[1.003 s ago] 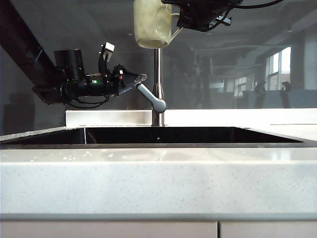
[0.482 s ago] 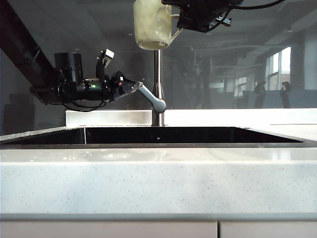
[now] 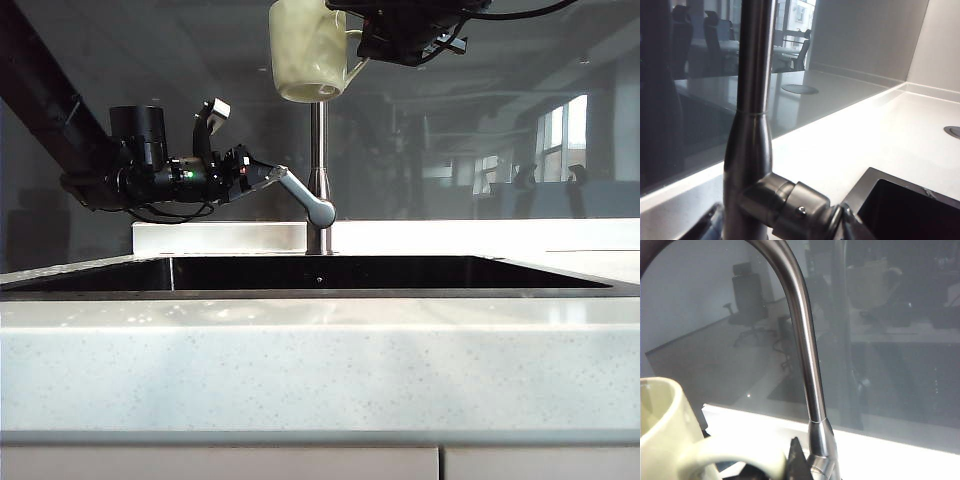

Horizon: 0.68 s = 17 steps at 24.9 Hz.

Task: Pick up the mug next to the sink, go to the faucet to get some water, pour the water into the sink, and finally put the mug back to its place.

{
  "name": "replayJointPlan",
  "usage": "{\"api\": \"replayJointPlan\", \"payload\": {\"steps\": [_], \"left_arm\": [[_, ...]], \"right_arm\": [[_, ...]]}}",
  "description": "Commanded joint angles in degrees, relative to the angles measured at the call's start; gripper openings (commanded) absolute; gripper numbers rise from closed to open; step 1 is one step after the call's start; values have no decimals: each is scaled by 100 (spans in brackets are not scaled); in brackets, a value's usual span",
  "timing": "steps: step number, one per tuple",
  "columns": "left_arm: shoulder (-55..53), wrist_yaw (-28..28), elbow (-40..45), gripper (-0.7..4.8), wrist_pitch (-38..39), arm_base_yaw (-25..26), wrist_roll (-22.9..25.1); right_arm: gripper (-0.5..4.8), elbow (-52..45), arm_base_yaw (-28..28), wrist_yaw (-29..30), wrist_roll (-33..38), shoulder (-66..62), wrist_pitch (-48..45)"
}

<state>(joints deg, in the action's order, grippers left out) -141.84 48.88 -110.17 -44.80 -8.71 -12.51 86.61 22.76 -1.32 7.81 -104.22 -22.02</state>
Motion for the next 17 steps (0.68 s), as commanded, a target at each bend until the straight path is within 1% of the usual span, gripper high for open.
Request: {"api": "replayJointPlan", "payload": {"steps": [1,6,10,14,15,17], "left_arm": [[31,-350,-26,296,-46,4,219],[31,-802,-26,296,-46,4,396],[31,-1652,-26,296,-44,4,616],[33,-1670,-26,298,-96,11,649],[33,-1644,-26,306,-114,11,632],[46,-1436,-28,313,-140,11,446]], "right_arm": [[-5,81,7,-7,94,90,-485],[-5,81,7,-7,94,90,-487],[-5,81,7,-7,94,92,-527],[-5,81,4,-11,94,92,-527],[-5,81,4,-13,92,92,-525],[-5,81,0,-26,90,92,-522]]}}
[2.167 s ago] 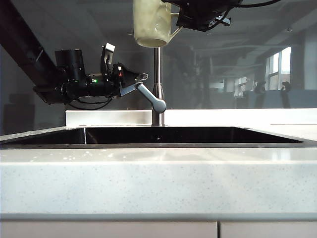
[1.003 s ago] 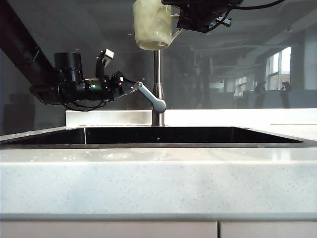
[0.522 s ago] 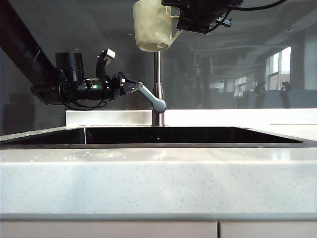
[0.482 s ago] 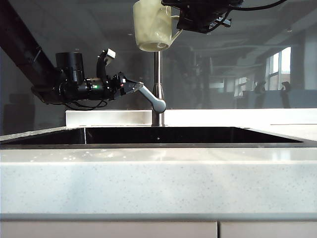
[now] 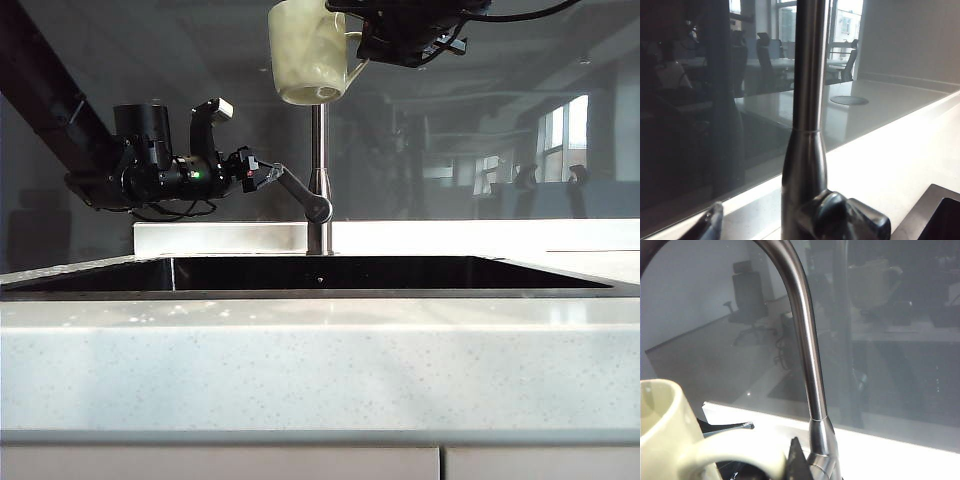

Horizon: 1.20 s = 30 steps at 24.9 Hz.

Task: Pick up the mug next to the sink, go to the faucet to get some water, pour the water into the sink, and finally put the mug back to its place.

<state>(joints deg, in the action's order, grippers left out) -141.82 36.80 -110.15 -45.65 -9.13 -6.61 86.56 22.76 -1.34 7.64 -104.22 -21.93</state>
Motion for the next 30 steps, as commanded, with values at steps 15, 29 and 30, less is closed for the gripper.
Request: {"api": "replayJointPlan", "payload": {"steps": [15,29,30], "left_arm": [[87,2861,-31,309,-1593,271,-2181],[87,2876,-31,309,-1574,470,-2260],[87,2876,-31,309,-1574,472,-2260]], "right_arm": [[-5,85,-236,-33,-667,142,-92],[-5,85,-232,-673,-4540,341,-98],[-5,85,-232,-673,-4677,341,-98]]}}
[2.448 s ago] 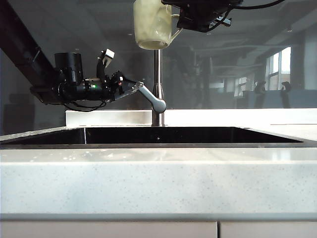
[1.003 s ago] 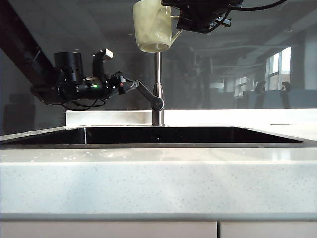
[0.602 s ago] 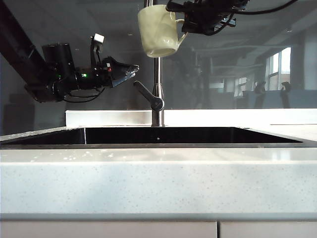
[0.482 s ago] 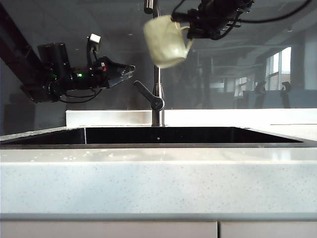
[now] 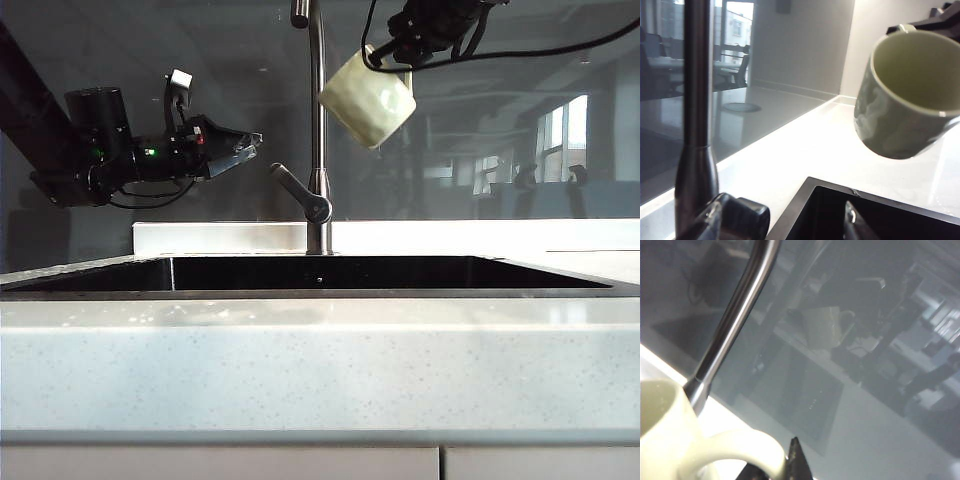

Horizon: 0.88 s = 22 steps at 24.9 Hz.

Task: Pick up the mug next to the sink, go to the faucet to get some water, pour the water into the sink, and finally put the mug back to its place.

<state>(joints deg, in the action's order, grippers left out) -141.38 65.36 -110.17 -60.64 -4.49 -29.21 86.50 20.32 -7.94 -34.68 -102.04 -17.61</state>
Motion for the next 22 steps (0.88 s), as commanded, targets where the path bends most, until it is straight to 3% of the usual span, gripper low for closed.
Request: {"api": "replayJointPlan", "payload": {"steps": [1,11,16,22], "left_arm": [[44,20,-28,309,-74,9,0],[42,-4,-28,309,-74,13,2],[44,-15,-28,309,-74,15,2],[44,-15,-28,309,-74,15,2]], "right_arm": [[-5,92,13,-15,-599,122,-531],[-5,90,13,-249,-1840,122,-514],[-5,90,59,-269,-3165,122,-490],[-5,90,160,-289,-4186,122,-490]]}}
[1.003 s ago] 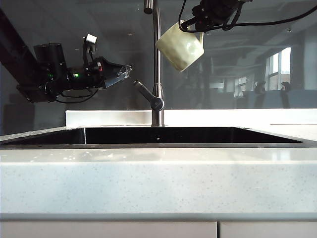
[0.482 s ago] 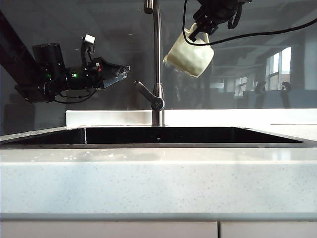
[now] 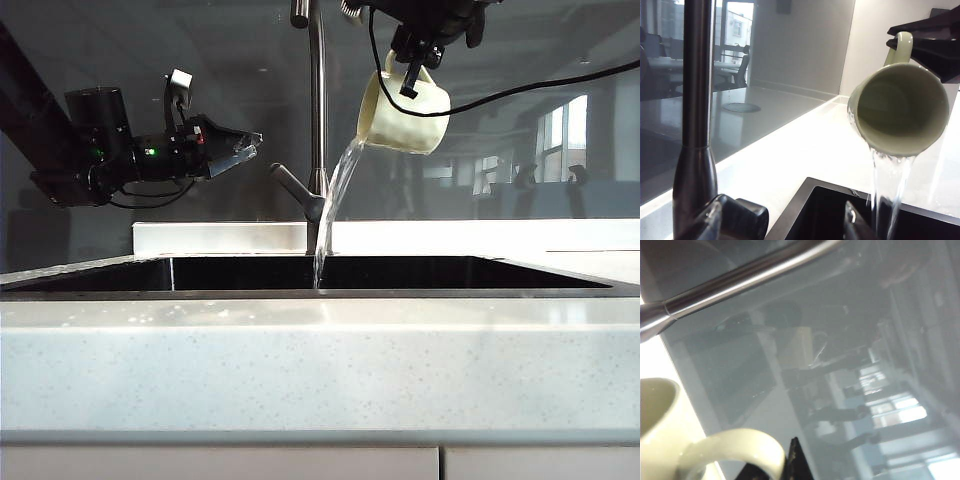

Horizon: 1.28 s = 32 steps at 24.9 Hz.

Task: Pick up the mug next to the sink, go to the faucet to get some water, pour the water into the sink, and finally put the mug back to its place.

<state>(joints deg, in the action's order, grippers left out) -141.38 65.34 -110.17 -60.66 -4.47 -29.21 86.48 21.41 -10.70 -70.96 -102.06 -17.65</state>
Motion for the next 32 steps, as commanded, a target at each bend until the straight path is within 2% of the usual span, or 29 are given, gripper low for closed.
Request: {"api": "replayJointPlan", "payload": {"steps": [1,10,15,20,28,30,31,32], "left_arm": [[44,-13,-28,309,-72,13,2],[44,-11,-22,309,-72,13,0],[44,-13,-22,309,-72,13,2],[44,-11,-22,309,-70,20,2],[42,-13,-22,309,-70,20,2],[42,-11,-22,309,-70,20,0],[42,-4,-22,309,-72,20,0],[42,-2,-24,309,-70,20,0]], "right_arm": [[-5,92,74,-15,-702,125,-487],[-5,92,81,-7,-1794,129,-492],[-5,92,81,52,-2667,129,-509],[-5,92,83,122,-2964,168,-531],[-5,90,140,153,-2944,286,-507],[-5,90,140,74,-2422,289,-487],[-5,90,140,-96,-1714,308,-487],[-5,90,140,-160,-1303,337,-481]]}}
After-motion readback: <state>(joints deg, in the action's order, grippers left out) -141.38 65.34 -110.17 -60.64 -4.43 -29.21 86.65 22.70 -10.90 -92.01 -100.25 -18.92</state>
